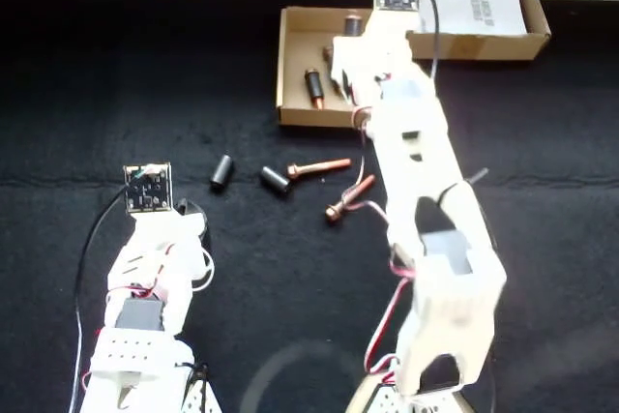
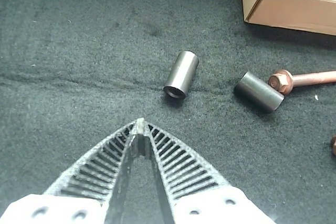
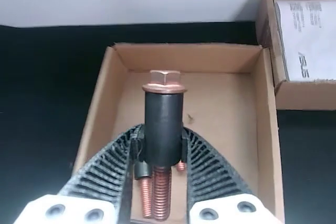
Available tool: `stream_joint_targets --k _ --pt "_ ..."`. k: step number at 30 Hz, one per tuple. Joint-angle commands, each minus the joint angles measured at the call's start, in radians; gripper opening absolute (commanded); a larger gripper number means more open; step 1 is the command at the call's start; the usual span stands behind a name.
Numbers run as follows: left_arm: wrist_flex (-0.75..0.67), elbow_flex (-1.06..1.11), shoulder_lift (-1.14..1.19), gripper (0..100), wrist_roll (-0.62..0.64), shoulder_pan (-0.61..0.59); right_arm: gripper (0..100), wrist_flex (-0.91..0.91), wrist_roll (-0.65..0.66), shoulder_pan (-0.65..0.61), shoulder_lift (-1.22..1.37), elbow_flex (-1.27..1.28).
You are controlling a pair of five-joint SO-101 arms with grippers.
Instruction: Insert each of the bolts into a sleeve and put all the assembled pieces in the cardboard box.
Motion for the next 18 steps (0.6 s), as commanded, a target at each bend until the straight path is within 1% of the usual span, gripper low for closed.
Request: stream_joint_targets --k 1,8,15,18 --pt "0.002 0.027 -0.018 2 -0.005 -0.007 0.7 0.004 -0.009 0.024 0.101 -0.17" --pt "0.002 0.027 -0.018 2 -0.005 -0.008 0.7 0.005 -0.009 0.033 0.338 -0.334" --pt "-0.002 0.027 -0.019 2 -0.006 -0.008 1.3 0.005 -0.003 0.031 0.524 -0.529" --pt "-0.002 0.027 -0.019 2 -0.006 -0.008 7.4 0.013 -0.003 0.028 0.565 -0.59"
